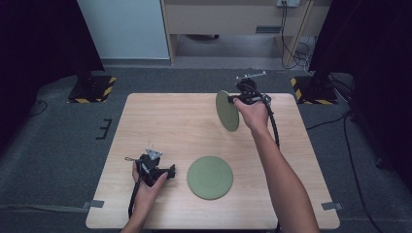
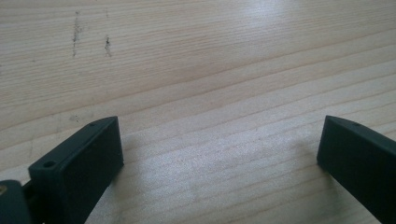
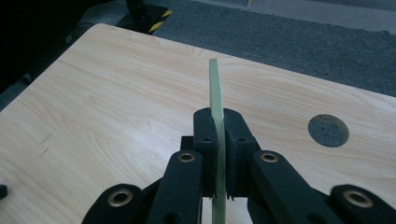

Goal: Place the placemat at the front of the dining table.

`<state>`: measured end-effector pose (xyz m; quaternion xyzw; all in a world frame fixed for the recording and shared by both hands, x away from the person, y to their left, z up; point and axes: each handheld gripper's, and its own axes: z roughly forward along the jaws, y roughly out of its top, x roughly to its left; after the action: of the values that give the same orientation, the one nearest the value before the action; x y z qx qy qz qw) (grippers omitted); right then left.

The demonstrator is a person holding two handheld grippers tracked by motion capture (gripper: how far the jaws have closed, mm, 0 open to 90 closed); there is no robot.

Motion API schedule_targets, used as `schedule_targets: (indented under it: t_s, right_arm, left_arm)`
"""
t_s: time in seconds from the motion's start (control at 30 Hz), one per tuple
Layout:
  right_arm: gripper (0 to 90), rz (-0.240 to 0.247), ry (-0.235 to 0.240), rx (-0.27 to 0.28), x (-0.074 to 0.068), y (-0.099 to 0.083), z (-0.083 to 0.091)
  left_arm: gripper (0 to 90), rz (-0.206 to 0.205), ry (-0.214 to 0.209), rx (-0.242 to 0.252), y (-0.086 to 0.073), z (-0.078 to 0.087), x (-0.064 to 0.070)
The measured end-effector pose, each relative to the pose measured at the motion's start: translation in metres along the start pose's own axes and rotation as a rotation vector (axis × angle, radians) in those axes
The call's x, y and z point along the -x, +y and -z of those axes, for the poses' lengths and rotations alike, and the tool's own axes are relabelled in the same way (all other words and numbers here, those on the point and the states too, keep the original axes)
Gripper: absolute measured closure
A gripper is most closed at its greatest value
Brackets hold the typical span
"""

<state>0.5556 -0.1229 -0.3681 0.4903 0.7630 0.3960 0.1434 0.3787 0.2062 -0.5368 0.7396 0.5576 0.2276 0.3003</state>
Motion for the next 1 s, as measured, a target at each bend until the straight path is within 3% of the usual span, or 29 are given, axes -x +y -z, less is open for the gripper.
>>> schedule_targets:
  t_s: [0.13,0.27,0.43,0.57,1.0]
  right_arm:
    - [85.9,-0.001,-0.001,-0.005,-0.006,0.001,-0.009]
    - [85.9,0.000,0.031,-0.003,-0.021,0.002,-0.025]
    - [85.9,-0.018,0.053,-0.009,-0.025,-0.003,-0.039]
    - [85.9,-0.029,0.045,-0.027,-0.017,-0.008,-0.047]
    - [85.9,-0.060,0.003,-0.040,0.017,-0.017,-0.043]
  left_arm:
    - [0.0,0.000,0.000,0.000,0.000,0.000,0.000]
    - [0.0,0.001,-0.001,0.001,0.000,0.000,0.000]
    - [0.0,0.002,-0.001,0.000,0.000,0.000,0.000]
    - [0.0,0.001,0.000,0.000,0.000,0.000,0.000]
    - [0.0,0.001,0.000,0.000,0.000,0.000,0.000]
